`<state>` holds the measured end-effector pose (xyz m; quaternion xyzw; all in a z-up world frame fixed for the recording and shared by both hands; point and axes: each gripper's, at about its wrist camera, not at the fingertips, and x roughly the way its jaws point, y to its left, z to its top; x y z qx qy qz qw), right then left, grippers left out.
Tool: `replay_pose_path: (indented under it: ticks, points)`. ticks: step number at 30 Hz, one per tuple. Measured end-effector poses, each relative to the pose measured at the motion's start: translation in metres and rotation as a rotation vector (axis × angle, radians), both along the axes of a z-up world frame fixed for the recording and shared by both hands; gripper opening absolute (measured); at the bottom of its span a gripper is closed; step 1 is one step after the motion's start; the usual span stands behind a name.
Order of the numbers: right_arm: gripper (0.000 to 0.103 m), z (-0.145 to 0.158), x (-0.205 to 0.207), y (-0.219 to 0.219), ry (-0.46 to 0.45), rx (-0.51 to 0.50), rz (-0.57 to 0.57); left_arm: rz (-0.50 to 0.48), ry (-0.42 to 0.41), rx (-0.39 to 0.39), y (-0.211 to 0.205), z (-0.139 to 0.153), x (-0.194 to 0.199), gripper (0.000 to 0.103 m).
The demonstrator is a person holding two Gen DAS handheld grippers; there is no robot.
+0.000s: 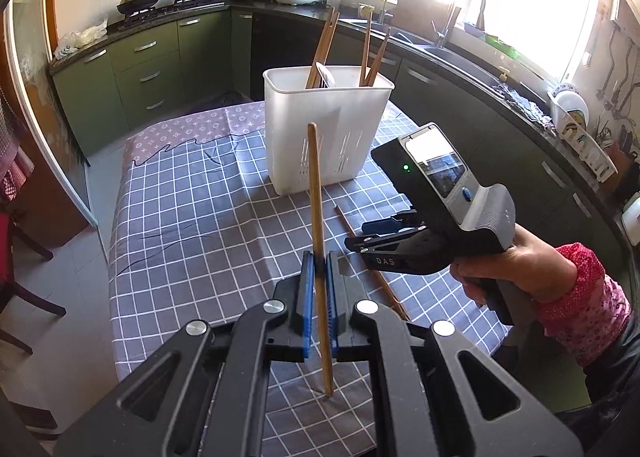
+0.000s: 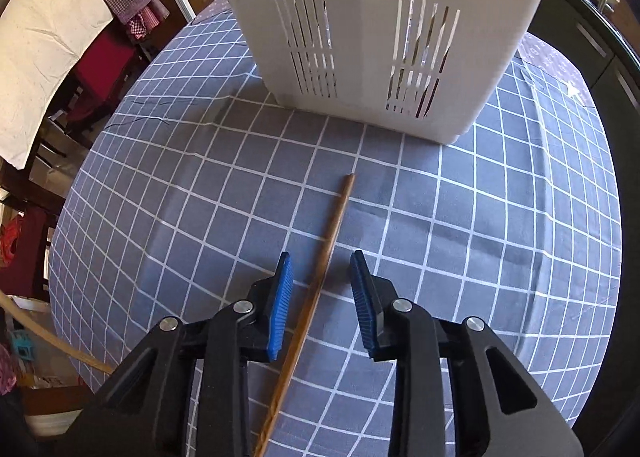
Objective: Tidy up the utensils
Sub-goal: 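Grasp the last wooden chopstick with the right gripper while the left lifts its chopstick upright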
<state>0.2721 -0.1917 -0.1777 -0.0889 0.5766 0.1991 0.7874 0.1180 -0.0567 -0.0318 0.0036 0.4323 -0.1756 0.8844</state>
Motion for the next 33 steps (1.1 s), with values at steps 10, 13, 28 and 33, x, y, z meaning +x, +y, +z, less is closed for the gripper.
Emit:
replay_pose_path:
  ticks: [10, 13, 28, 33]
  points:
    - [0.009, -0.001, -0.005, 0.021, -0.022, -0.076, 0.034, -0.007, -0.005, -0.019, 0.006, -0.002, 0.001, 0.006]
    - [0.007, -0.001, -0.006, 0.025, -0.031, -0.079, 0.037, -0.003, -0.005, -0.020, 0.009, -0.002, 0.001, 0.006]
    - [0.006, 0.110, -0.075, -0.023, -0.355, 0.141, -0.007, -0.002, -0.007, -0.017, 0.009, 0.001, -0.004, 0.006]
    - [0.006, 0.133, -0.109, -0.056, -0.446, 0.188, -0.047, -0.006, -0.019, 0.002, 0.004, 0.002, -0.009, 0.006]
